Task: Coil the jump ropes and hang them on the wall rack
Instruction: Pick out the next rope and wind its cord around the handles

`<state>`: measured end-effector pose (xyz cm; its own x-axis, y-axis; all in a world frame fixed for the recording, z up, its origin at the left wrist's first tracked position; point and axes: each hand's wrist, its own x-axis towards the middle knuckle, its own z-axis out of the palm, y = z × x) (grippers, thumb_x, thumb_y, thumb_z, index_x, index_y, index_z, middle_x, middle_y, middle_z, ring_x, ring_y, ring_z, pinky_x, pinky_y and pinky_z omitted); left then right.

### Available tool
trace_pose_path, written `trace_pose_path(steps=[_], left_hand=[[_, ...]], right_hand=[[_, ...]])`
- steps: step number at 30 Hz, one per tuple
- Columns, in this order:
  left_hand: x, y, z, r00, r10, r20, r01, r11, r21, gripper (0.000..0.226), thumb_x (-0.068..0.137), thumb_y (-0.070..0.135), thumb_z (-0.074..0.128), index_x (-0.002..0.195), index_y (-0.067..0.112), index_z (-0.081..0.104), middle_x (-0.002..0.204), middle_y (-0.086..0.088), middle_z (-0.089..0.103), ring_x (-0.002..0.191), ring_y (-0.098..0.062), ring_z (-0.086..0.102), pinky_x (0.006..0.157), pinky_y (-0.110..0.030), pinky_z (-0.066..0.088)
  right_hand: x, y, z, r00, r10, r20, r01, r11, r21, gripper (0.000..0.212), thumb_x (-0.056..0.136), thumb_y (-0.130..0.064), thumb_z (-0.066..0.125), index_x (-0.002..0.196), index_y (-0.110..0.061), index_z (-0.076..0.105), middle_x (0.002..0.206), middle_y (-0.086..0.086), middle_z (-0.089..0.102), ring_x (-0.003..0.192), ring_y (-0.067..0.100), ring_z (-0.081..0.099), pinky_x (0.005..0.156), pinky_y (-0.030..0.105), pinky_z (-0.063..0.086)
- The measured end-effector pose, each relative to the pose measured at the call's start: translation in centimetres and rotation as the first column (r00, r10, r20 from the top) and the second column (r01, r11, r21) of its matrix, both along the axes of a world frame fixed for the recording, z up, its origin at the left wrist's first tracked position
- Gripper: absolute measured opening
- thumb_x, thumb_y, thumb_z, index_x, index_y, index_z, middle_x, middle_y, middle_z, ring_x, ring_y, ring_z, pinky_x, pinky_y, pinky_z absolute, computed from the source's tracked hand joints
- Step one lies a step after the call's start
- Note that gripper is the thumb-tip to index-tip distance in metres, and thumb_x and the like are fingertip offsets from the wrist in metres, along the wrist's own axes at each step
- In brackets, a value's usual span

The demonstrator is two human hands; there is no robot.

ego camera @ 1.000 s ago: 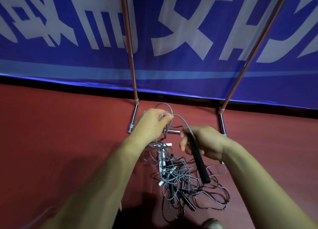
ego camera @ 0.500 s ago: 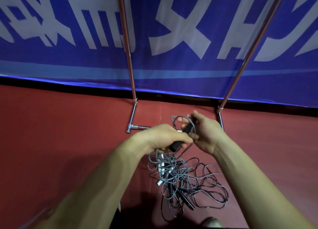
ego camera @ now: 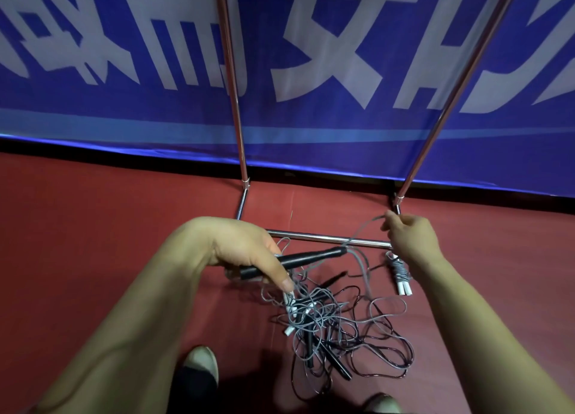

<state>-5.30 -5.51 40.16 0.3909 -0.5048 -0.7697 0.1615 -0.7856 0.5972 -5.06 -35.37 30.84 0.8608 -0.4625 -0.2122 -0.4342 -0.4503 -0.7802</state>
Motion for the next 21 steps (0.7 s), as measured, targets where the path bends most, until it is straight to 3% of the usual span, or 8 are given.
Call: trace_pose_path(steps=[3,5,7,9,11,14,17,21], left_hand=[[-0.1,0.6,0.6,0.998,0.047,-0.050,-0.054,0.985,-0.161,0.023,0.062,0.031,0.083,0.051,0.021,0.066,0.052,0.007,0.055,0.046,-0.006,0.047,0.048,-0.021,0.035],[0.0,0.6,0.6,0.998,0.061,-0.027,-0.065,0.977,-0.202,0.025,0.062,0.025,0.086,0.049,0.021,0.065,0.050,0.009,0.055,0.044,-0.004,0.046,0.046,-0.017,0.034],[0.2,0.3,0.2,0.995,0.099,0.009,-0.095,0.971,-0.218,0.028,0.057,0.035,0.088,0.049,0.022,0.064,0.050,0.009,0.053,0.045,-0.006,0.043,0.047,-0.021,0.030],[0.4,0.1,-0.1,0.975,0.214,0.051,-0.197,0.952,-0.233,0.033,0.054,0.047,0.085,0.050,0.022,0.063,0.050,0.007,0.050,0.046,-0.008,0.040,0.048,-0.025,0.028],[0.8,0.0,-0.5,0.929,0.350,0.118,-0.313,0.916,-0.251,0.036,0.056,0.044,0.089,0.051,0.021,0.062,0.048,0.006,0.048,0.044,-0.009,0.039,0.046,-0.024,0.027],[1.1,-0.2,-0.7,0.871,0.458,0.176,-0.388,0.864,-0.321,0.037,0.075,0.034,0.083,0.052,0.021,0.057,0.047,0.006,0.046,0.042,-0.008,0.036,0.045,-0.023,0.026],[1.0,-0.8,-0.9,0.851,0.482,0.207,-0.388,0.845,-0.368,0.045,0.079,0.032,0.082,0.047,0.024,0.050,0.048,0.008,0.043,0.044,-0.008,0.035,0.045,-0.021,0.028],[1.1,-2.0,-1.3,0.839,0.480,0.258,-0.377,0.853,-0.362,0.046,0.077,0.039,0.084,0.048,0.023,0.051,0.049,0.009,0.045,0.045,-0.008,0.039,0.048,-0.022,0.031]], right_hand=[[-0.5,0.0,-1.0,0.970,0.125,-0.210,-0.169,0.964,-0.208,0.030,0.098,-0.031,0.056,0.091,-0.008,0.074,0.096,0.018,0.073,0.097,0.036,0.067,0.084,0.037,0.048],[-0.7,1.0,-0.3,0.946,0.271,-0.179,-0.311,0.916,-0.254,0.034,0.100,-0.034,0.054,0.115,-0.007,0.071,0.121,0.013,0.070,0.114,0.029,0.063,0.097,0.032,0.044],[-1.3,2.8,2.2,0.932,0.361,-0.016,-0.361,0.932,0.017,0.043,0.104,-0.042,0.045,0.116,-0.011,0.072,0.121,0.003,0.069,0.115,0.020,0.061,0.097,0.027,0.037],[-1.8,4.3,4.5,0.896,0.434,0.089,-0.413,0.744,0.525,0.062,0.100,-0.059,0.036,0.104,-0.011,0.075,0.102,0.009,0.074,0.104,0.028,0.065,0.090,0.028,0.043],[-2.0,5.3,5.5,0.863,0.479,0.161,-0.452,0.588,0.671,0.068,0.094,-0.065,0.038,0.099,-0.006,0.071,0.078,0.017,0.071,0.092,0.034,0.066,0.079,0.026,0.051],[-1.9,5.4,4.8,0.892,0.425,0.157,-0.448,0.779,0.438,0.053,0.088,-0.064,0.057,0.106,-0.017,0.071,0.100,-0.001,0.072,0.105,0.017,0.064,0.102,0.044,0.048],[-1.8,5.3,4.3,0.946,0.284,-0.155,-0.200,0.890,0.411,0.071,0.082,-0.075,0.055,0.135,-0.029,0.057,0.133,-0.008,0.055,0.126,0.022,0.051,0.104,0.051,0.043],[-2.4,5.6,4.5,0.827,0.494,-0.269,-0.260,0.760,0.596,0.070,0.078,-0.075,0.058,0.119,-0.020,0.069,0.122,0.000,0.070,0.113,0.024,0.063,0.099,0.046,0.047]])
